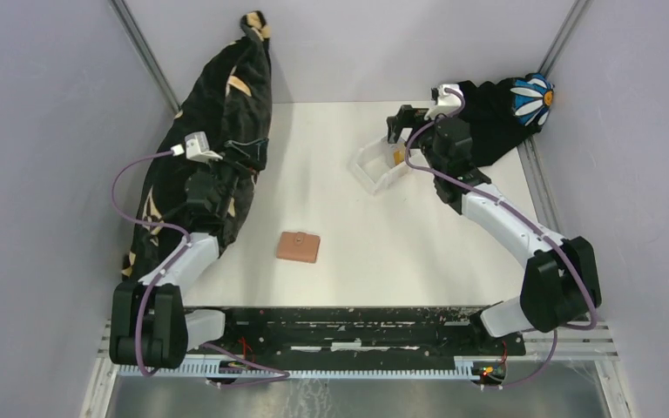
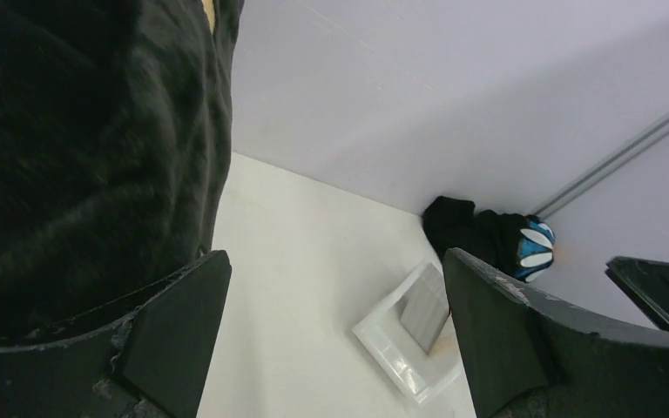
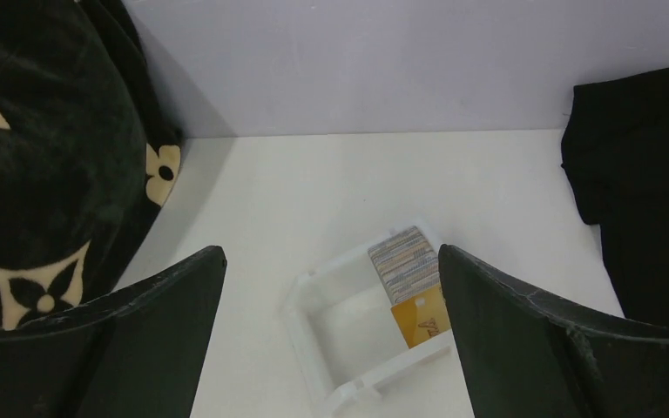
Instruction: Put the credit cards into the card holder
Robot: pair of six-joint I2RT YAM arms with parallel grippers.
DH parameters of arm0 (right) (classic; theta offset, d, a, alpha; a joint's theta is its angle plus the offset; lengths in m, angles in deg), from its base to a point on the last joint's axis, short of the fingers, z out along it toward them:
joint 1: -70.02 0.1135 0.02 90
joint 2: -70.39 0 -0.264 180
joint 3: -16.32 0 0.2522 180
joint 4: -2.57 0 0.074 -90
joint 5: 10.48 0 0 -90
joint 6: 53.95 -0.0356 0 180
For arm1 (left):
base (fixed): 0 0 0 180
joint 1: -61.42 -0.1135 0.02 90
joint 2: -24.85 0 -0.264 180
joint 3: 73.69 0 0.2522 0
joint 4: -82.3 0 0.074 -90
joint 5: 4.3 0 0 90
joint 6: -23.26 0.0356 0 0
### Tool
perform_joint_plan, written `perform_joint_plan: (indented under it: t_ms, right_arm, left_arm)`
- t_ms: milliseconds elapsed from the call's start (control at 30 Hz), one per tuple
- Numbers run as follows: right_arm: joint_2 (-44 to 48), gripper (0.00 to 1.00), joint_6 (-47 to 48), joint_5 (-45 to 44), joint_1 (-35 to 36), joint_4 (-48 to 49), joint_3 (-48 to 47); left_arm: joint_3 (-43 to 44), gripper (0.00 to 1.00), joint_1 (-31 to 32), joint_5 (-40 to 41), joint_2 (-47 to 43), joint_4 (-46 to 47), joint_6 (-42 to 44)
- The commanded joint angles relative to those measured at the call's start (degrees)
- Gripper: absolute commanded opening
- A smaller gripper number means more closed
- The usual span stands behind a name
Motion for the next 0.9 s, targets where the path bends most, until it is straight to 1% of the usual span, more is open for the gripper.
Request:
perform_joint_plan:
  t_ms: [0,167,267,333,433,500,667,733,867]
  right_arm:
    - [-4.05,1.0,0.05,-8.96,1.99,-2.85,-5.07]
    - [-9.22,1.0,5.11,-8.81,2.0,0.38,-7.57]
    - [-11.78,1.0,6.78,-7.2,2.03,1.36,-9.49]
    - [-12.97,1.0,7.12,-4.59,1.94,3.31,-9.44]
    - [-14.63,0.99,8.33,2.71,1.77,7.01,-8.63]
    - [-15.78,0.96,7.85,6.26,1.5,7.13,-9.22]
    - [-18.53,0.81,3.18,12.55,1.5,4.86,-10.77]
    - [-18.96,0.79,1.67,13.36,1.91,3.22,-10.77]
    - [-18.39,0.78,1.93,12.22,4.19,0.55,-9.25]
  left_arm:
    - [4.66,0.99,3.63,-1.31,2.52,-2.04,-1.51]
    - [10.82,0.99,13.34,5.06,5.38,-9.65,8.1]
    - [14.4,0.99,17.85,6.94,7.75,-13.23,11.34]
    - [16.16,0.99,19.65,7.5,9.23,-15.52,12.17]
    - [18.32,0.99,22.9,9.25,10.83,-19.29,14.3]
    - [19.62,0.99,24.51,11.35,11.78,-21.96,14.43]
    - [23.89,0.99,28.31,14.56,14.96,-32.44,13.16]
    - [24.33,0.99,30.06,15.85,15.87,-34.51,12.53]
    - [24.93,1.0,33.29,16.72,17.6,-36.83,12.05]
